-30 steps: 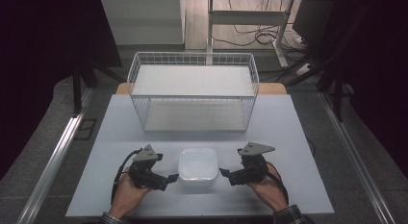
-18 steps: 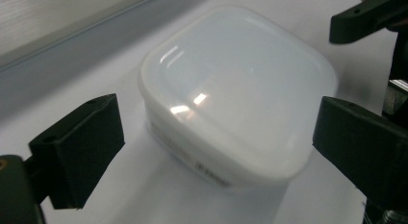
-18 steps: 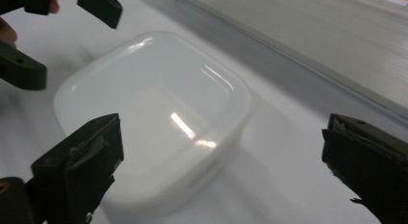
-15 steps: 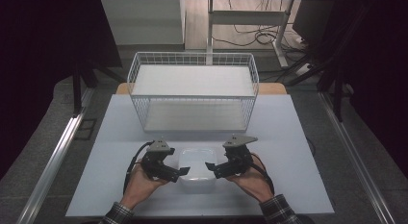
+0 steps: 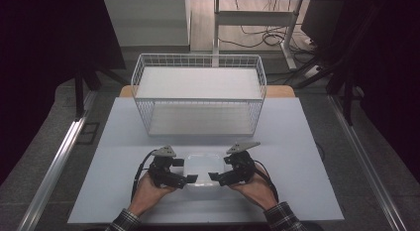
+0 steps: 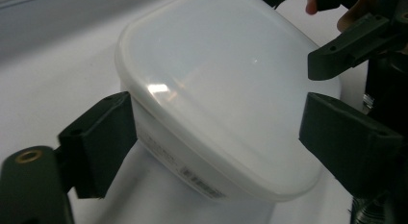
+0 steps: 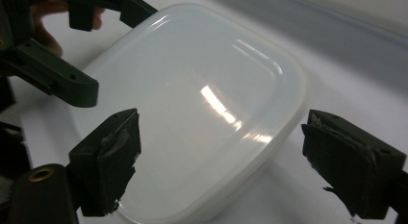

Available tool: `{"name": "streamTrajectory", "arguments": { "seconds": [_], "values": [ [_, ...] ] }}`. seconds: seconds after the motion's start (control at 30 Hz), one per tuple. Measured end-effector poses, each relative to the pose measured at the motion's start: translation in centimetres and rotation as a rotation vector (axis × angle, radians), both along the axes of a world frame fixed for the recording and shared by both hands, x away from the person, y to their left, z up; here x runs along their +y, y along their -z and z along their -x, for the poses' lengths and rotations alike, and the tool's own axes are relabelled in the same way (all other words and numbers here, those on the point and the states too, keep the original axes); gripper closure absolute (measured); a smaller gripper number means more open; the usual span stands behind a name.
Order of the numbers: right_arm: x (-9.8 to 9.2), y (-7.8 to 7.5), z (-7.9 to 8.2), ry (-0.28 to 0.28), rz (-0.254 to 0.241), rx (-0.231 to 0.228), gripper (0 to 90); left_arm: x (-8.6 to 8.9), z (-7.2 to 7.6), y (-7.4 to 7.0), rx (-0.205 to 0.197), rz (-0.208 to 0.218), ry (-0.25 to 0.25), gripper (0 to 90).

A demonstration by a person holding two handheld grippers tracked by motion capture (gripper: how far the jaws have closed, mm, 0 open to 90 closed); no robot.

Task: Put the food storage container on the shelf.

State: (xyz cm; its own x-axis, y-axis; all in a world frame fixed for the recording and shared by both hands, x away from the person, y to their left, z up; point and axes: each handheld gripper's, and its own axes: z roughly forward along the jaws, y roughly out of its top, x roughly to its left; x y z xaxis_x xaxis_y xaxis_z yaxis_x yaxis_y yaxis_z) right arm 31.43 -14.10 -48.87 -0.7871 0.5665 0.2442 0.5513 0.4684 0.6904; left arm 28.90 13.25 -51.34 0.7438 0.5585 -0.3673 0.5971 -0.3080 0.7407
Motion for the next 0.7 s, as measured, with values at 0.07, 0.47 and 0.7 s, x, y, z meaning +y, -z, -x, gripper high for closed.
{"name": "streamTrajectory", "arguments": {
  "seconds": [0.07,0.47,0.7],
  "values": [
    [-0.3,0.1,0.2,0.015,-0.006,0.045,18.2,0.2,0.5,-0.2,0.005,0.003,-0.003,20.6],
    [-2.4,-1.6,2.4,0.109,-0.042,0.093,63.9,1.7,2.7,-1.1,0.007,0.044,-0.079,63.4],
    [-2.3,-1.7,2.8,0.151,-0.023,-0.008,77.6,1.4,3.1,-1.5,-0.062,0.004,-0.146,80.1]
  ]
}}
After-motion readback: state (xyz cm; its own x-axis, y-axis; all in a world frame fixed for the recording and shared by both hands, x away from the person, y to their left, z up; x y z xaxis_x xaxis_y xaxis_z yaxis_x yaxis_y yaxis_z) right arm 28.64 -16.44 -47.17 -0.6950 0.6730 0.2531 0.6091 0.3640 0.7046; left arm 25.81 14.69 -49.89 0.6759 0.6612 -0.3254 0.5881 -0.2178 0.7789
